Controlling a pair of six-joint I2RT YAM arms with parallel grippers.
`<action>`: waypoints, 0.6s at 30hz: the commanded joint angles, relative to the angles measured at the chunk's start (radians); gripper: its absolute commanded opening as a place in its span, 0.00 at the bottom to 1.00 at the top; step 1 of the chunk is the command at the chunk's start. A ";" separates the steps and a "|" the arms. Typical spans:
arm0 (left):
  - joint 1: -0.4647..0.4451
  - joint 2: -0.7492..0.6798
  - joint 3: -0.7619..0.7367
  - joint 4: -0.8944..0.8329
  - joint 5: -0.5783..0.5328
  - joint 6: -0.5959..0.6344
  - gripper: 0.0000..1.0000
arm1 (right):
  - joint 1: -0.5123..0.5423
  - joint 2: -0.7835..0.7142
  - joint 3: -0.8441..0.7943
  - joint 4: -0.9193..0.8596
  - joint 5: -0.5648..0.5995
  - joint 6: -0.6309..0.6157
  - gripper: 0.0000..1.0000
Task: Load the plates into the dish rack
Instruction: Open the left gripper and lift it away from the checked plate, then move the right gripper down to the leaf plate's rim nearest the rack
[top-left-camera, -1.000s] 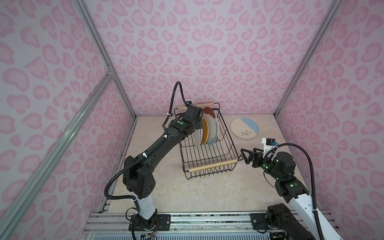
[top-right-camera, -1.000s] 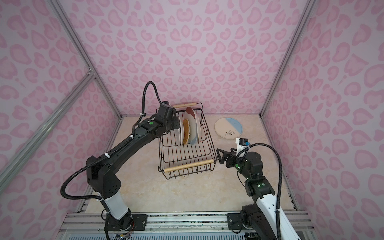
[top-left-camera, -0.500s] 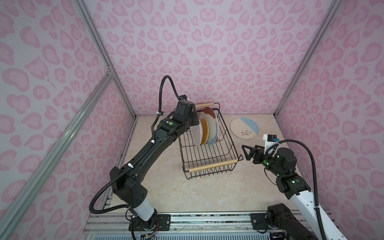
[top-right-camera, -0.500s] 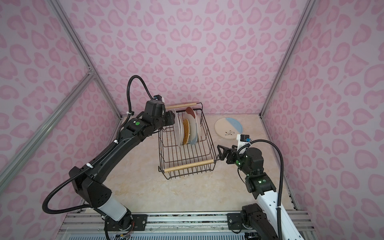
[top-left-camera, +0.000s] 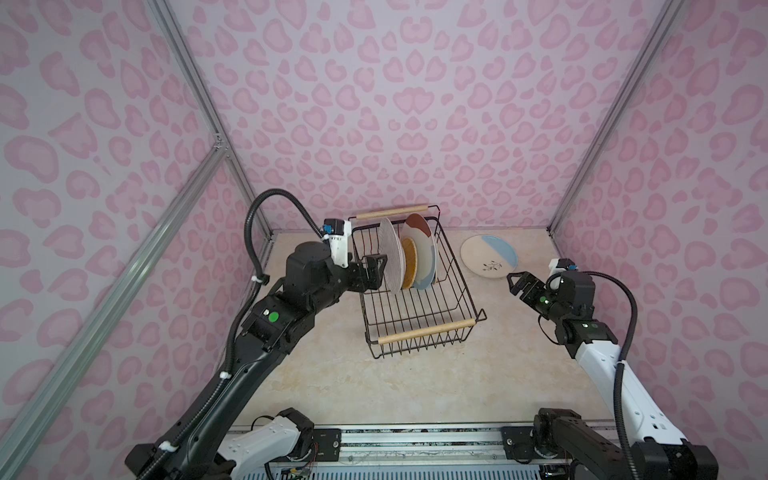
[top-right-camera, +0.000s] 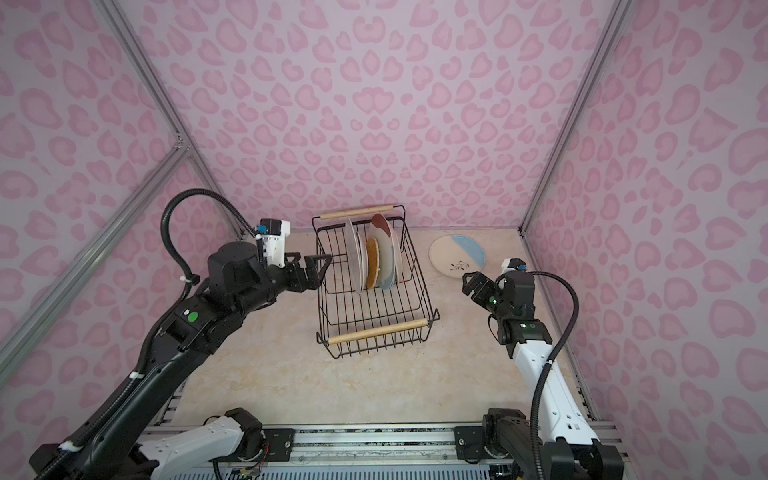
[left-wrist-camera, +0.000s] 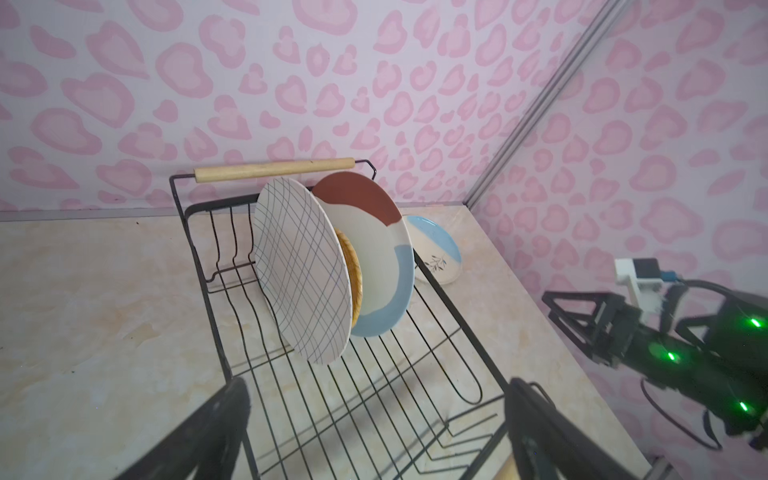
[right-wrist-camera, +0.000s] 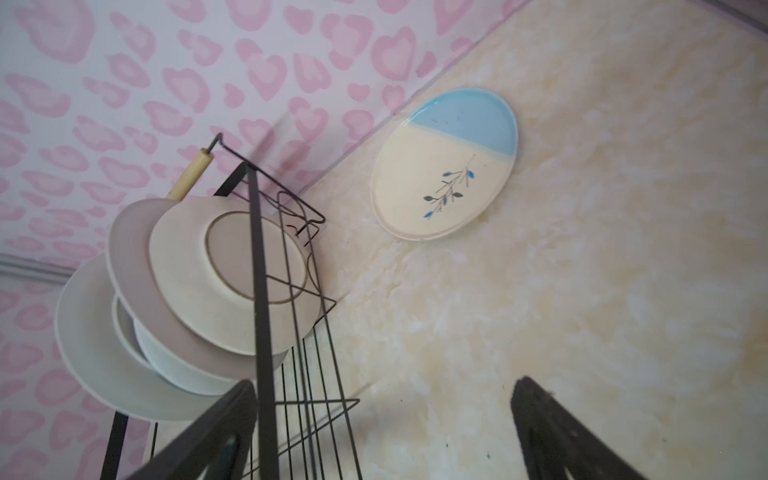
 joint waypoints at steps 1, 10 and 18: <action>0.002 -0.100 -0.106 0.035 0.072 0.074 0.98 | -0.030 0.100 0.022 0.078 0.008 0.063 0.94; 0.002 -0.271 -0.336 0.087 0.128 0.099 0.98 | -0.093 0.588 0.245 0.129 -0.077 0.123 0.83; 0.002 -0.250 -0.332 0.077 0.146 0.096 0.98 | -0.068 0.824 0.433 0.060 -0.038 0.158 0.67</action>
